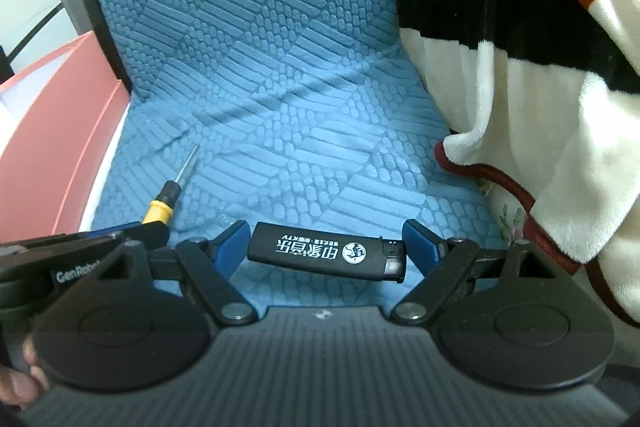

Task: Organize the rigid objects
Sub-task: 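Lift the yellow screwdriver with the left gripper while the right gripper holds the USB stick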

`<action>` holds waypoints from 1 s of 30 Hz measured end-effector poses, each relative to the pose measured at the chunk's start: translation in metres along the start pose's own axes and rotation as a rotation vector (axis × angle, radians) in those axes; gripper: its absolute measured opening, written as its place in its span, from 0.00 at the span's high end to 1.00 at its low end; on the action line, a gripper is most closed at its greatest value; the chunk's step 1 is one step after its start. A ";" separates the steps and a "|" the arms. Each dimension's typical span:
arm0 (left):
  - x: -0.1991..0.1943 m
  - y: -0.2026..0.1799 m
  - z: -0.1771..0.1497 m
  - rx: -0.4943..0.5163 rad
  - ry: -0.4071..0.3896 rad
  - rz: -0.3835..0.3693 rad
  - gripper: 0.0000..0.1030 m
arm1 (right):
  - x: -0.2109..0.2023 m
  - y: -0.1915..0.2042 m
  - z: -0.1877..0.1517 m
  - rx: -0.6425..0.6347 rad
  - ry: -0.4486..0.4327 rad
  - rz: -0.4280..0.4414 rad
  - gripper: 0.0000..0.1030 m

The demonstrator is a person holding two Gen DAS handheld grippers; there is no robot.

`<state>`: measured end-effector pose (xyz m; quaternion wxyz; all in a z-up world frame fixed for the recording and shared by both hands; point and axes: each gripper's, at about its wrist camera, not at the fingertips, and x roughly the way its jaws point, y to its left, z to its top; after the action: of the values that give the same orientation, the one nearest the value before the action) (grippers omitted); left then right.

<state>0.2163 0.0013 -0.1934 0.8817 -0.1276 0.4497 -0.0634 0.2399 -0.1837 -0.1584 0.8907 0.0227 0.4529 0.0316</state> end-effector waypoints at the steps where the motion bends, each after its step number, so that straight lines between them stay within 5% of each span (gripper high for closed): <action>1: -0.002 0.000 0.000 -0.004 -0.002 0.000 0.80 | -0.001 0.000 -0.001 -0.001 0.000 0.003 0.17; 30: -0.072 0.012 0.005 -0.038 -0.020 -0.046 0.80 | -0.043 0.021 -0.009 -0.049 0.003 0.090 0.17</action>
<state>0.1778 0.0297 -0.1375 0.8819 -0.1554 0.4389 -0.0737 0.2066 -0.1664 -0.1277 0.8879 0.0212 0.4520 0.0828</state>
